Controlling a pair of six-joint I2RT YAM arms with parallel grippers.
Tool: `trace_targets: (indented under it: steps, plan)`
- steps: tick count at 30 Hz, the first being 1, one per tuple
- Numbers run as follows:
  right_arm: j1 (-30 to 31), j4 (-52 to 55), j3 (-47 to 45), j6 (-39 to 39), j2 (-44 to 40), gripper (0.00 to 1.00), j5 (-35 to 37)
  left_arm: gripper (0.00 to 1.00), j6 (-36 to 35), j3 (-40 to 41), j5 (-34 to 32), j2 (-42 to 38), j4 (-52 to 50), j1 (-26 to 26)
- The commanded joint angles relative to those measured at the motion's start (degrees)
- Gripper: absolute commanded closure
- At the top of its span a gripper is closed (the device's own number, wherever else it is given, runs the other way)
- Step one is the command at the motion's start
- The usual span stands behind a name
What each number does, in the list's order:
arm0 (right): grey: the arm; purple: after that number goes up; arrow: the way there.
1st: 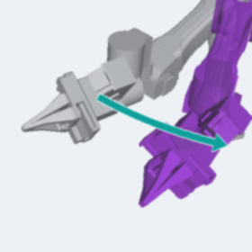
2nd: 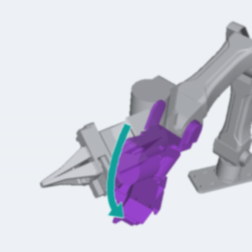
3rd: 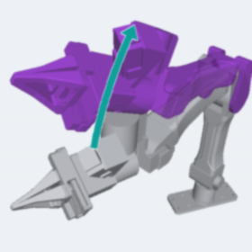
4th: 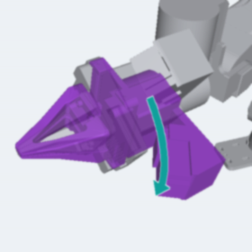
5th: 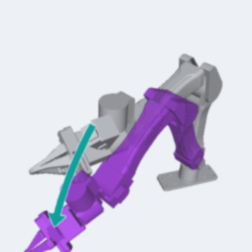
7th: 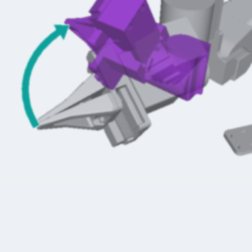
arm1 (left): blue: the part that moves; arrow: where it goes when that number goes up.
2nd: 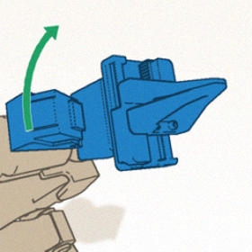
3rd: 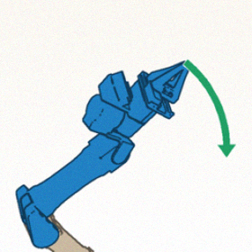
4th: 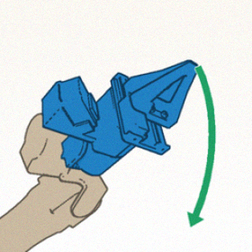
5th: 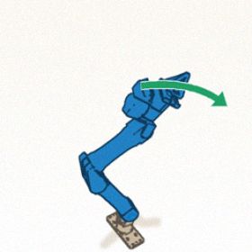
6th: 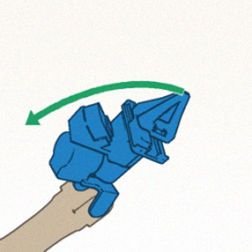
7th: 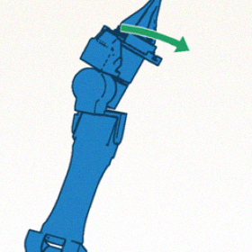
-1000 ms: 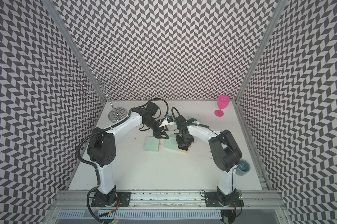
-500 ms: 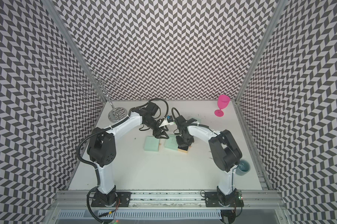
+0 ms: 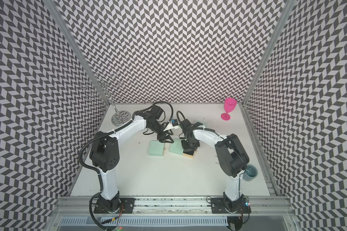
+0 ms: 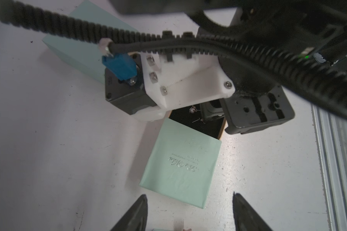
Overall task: Place the earrings into the drawer-style jewelry box
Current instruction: Insert the earring into the inner lining.
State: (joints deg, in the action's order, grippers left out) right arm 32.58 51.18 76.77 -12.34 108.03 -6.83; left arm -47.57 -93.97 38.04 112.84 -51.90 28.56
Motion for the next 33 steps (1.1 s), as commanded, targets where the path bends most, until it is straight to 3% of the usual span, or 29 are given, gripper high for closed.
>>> trace_targets:
  steps: [1,33]
  plan:
    - [0.5,-0.7,-0.6,0.8,0.2,0.93,0.9,0.32,-1.3,-0.2,0.6,-0.6,-0.8,-0.3]
    - [1.1,-2.7,-1.5,1.3,1.7,0.94,0.1,0.32,-1.3,1.0,0.5,-1.0,-0.4,-0.5]
